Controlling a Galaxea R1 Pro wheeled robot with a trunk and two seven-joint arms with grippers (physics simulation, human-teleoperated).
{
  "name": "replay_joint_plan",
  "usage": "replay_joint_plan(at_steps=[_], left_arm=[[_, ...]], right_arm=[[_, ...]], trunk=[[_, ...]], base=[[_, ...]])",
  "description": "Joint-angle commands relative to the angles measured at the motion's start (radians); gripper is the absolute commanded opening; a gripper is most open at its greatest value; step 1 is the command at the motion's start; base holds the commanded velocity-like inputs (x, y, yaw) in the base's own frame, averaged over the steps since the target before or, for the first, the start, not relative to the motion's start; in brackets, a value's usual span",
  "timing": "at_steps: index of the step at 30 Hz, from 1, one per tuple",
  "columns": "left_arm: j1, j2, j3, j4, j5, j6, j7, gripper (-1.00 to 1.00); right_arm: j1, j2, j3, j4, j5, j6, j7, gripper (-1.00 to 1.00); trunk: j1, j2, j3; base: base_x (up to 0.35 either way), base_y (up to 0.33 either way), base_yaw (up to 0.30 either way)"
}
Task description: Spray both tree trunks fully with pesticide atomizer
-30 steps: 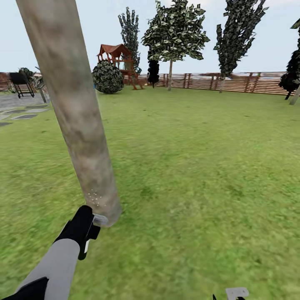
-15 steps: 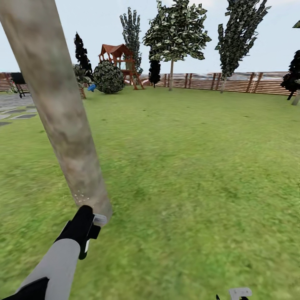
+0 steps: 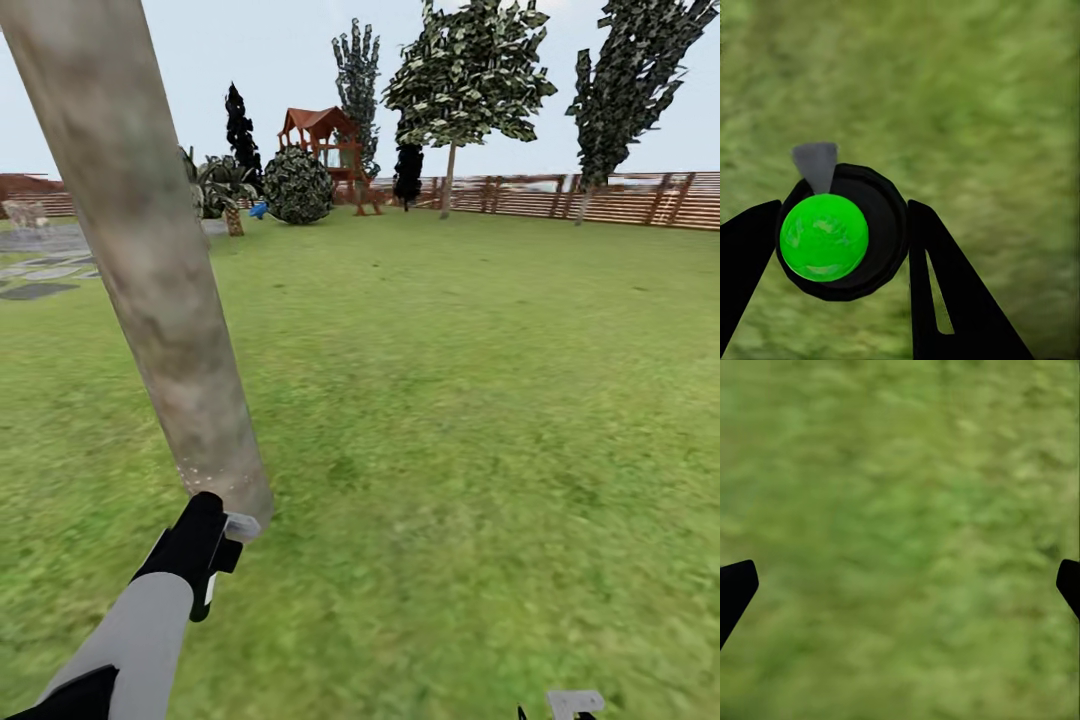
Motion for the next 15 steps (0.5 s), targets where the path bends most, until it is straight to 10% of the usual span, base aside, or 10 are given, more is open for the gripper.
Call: replay_joint_plan(at_steps=[1, 15], left_arm=[[-0.001, -0.002, 0.006, -0.002, -0.012, 0.001, -0.009, -1.0], [-0.007, -0.003, 0.002, -0.059, -0.011, 0.002, -0.009, -1.0]], right_arm=[[-0.001, 0.0, -0.006, 0.002, 0.011, -0.003, -0.005, 1.0], [-0.001, 0.001, -0.006, 0.003, 0.011, -0.003, -0.005, 1.0]], trunk=[[0.0, 0.0, -0.001], [0.0, 0.0, -0.001]], base=[[0.171, -0.248, 0.277], [0.093, -0.258, 0.17]])
